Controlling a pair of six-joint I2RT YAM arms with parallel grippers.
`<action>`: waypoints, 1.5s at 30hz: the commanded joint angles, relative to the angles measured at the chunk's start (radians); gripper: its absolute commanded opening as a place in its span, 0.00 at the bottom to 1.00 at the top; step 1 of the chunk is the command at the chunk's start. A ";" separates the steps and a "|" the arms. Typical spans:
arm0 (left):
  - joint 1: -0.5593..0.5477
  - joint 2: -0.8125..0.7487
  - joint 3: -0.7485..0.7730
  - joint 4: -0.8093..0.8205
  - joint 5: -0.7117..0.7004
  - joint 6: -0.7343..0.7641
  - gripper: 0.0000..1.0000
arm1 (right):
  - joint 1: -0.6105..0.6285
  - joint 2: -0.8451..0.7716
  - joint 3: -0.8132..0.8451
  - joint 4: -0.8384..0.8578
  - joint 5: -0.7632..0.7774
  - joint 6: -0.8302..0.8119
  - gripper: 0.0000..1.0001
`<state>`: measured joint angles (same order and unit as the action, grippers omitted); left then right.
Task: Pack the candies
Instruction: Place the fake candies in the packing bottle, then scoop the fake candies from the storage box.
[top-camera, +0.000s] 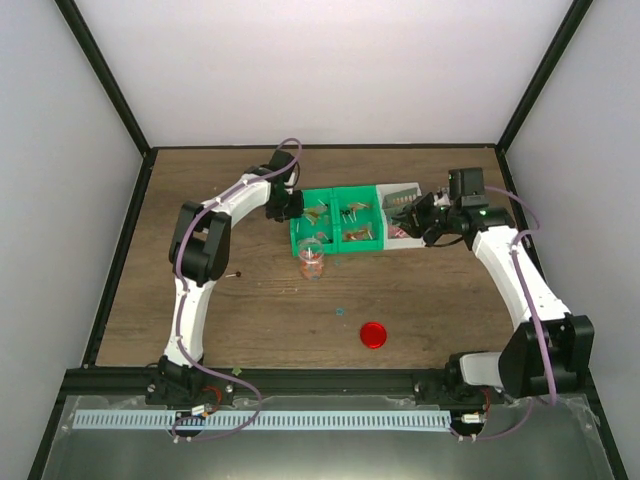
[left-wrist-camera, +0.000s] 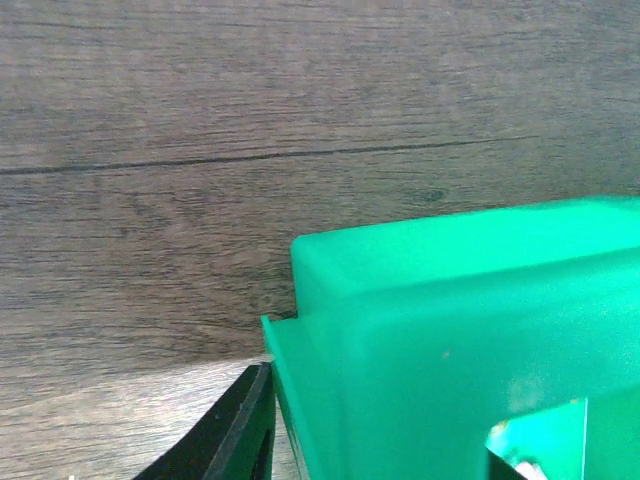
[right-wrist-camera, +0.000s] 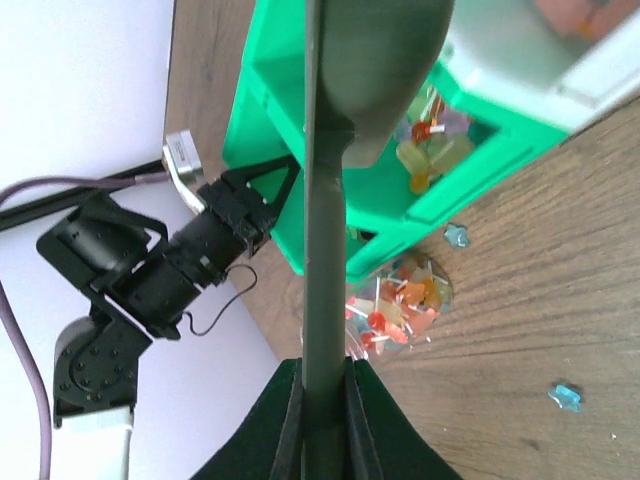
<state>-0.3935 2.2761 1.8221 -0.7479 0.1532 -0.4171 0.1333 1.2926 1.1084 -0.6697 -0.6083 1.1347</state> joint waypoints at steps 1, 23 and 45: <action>0.005 0.027 0.031 -0.042 -0.015 0.034 0.27 | -0.065 0.032 0.015 0.051 -0.045 0.018 0.01; 0.005 0.042 0.077 -0.062 -0.056 0.009 0.21 | -0.090 0.043 -0.212 0.128 -0.088 0.291 0.01; 0.001 0.082 0.117 -0.100 -0.058 0.029 0.04 | -0.187 0.293 -0.410 0.577 -0.217 0.438 0.01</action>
<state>-0.4004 2.3096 1.9102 -0.8639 0.0231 -0.3779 -0.0216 1.4330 0.6701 -0.0570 -0.8501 1.5753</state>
